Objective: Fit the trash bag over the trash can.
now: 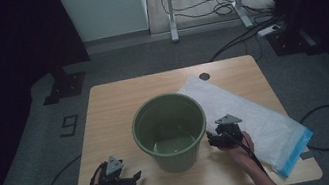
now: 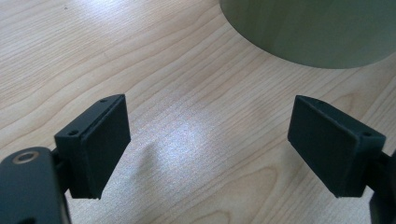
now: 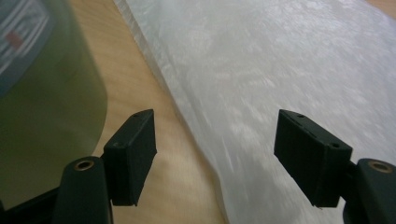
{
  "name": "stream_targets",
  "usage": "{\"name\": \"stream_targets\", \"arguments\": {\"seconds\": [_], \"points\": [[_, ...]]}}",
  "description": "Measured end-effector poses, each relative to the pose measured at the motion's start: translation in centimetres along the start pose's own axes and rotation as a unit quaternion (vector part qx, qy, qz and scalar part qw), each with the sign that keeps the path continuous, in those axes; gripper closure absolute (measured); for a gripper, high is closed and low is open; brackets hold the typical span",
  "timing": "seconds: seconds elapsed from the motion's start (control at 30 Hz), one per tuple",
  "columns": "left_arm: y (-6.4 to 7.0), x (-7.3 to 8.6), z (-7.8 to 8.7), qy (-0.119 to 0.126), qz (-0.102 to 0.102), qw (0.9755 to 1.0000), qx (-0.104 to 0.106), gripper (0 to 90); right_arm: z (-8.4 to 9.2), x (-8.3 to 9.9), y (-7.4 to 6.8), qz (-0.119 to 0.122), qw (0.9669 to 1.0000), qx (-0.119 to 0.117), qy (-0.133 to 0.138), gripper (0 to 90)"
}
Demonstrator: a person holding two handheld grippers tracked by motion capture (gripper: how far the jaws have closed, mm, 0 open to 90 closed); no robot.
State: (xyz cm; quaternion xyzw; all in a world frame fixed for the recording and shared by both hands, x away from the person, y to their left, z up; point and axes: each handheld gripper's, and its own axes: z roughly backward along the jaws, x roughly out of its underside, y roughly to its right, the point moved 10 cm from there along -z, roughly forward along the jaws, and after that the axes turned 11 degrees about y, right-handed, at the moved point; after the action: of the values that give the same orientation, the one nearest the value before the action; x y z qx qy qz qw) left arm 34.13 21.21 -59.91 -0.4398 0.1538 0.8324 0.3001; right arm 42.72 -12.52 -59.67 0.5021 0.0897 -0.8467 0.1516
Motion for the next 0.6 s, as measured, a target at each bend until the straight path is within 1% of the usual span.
{"name": "stream_targets", "arguments": {"seconds": [0.1,0.17,0.3,0.37,0.4,0.43,0.5,0.53,0.57,0.6], "points": [[0.0,0.0,0.0,0.000,-0.001,1.0000,0.001,12.6,-1.4,-0.4,-0.1,-0.003,1.0000,0.007,-0.001,28.4],[0.0,0.0,0.0,0.000,-0.001,1.0000,0.001,12.6,-2.3,-0.7,-0.3,-0.010,0.9999,0.005,-0.002,28.3],[-0.2,0.0,0.1,0.001,0.001,1.0000,0.001,12.6,-3.4,-0.5,-0.6,-0.009,0.9999,0.007,-0.009,30.1],[-0.1,-0.2,0.2,0.006,0.008,0.9999,0.005,12.9,-3.8,-0.2,-0.5,-0.007,0.9997,0.015,-0.016,31.2],[-0.1,-0.3,0.3,0.010,0.010,0.9999,0.008,12.9,-3.9,0.0,-0.4,-0.006,0.9995,0.023,-0.020,31.6],[0.0,-0.5,0.4,0.015,0.013,0.9998,0.009,12.9,-4.0,0.1,-0.2,-0.005,0.9993,0.032,-0.020,32.5],[0.0,-0.8,0.5,0.019,0.013,0.9997,0.009,12.9,-4.1,0.1,-0.1,-0.014,0.9993,0.032,-0.015,35.3],[0.0,-0.8,0.6,0.019,0.013,0.9997,0.010,12.9,-4.0,0.1,0.0,-0.013,0.9992,0.034,-0.014,37.2],[0.0,-0.8,0.6,0.019,0.013,0.9997,0.009,12.9,-4.0,0.1,0.2,-0.012,0.9990,0.040,-0.014,41.3],[0.0,-0.8,0.5,0.017,0.013,0.9997,0.009,12.9,-3.9,0.1,0.4,-0.013,0.9988,0.046,-0.014,48.1]]}}
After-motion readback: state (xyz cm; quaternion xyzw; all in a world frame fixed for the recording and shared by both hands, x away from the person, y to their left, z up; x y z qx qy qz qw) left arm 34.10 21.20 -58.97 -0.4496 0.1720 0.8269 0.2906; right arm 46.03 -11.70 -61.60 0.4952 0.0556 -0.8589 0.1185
